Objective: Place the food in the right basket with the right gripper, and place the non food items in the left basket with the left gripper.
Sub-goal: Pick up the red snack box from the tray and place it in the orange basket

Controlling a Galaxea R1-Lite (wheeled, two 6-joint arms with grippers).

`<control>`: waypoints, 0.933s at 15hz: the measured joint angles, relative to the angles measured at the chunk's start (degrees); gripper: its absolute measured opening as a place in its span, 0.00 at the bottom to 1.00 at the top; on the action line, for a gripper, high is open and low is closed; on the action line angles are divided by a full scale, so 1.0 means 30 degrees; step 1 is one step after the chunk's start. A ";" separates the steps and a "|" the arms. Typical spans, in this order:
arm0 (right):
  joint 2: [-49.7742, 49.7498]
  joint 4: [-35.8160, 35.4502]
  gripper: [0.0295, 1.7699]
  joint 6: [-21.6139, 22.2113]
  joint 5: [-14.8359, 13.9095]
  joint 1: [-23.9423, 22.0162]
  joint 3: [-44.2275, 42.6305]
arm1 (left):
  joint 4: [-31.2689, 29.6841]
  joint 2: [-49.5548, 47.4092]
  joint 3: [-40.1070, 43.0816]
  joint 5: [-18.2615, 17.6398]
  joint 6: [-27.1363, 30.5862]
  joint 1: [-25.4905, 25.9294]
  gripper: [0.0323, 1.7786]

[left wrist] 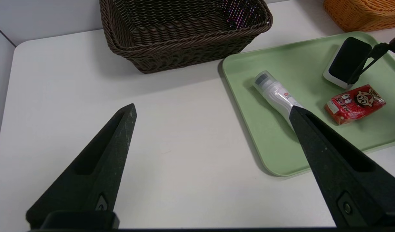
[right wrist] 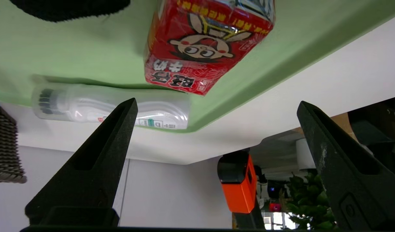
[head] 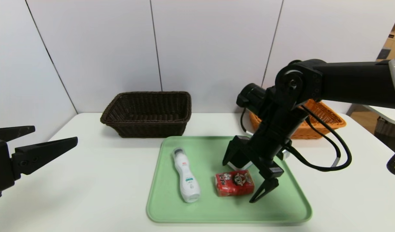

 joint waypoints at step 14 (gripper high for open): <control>0.1747 0.0049 0.96 -0.0061 0.0524 -0.0370 -0.1325 | 0.0110 -0.0321 0.0110 -0.0004 0.0321 -0.0028 0.95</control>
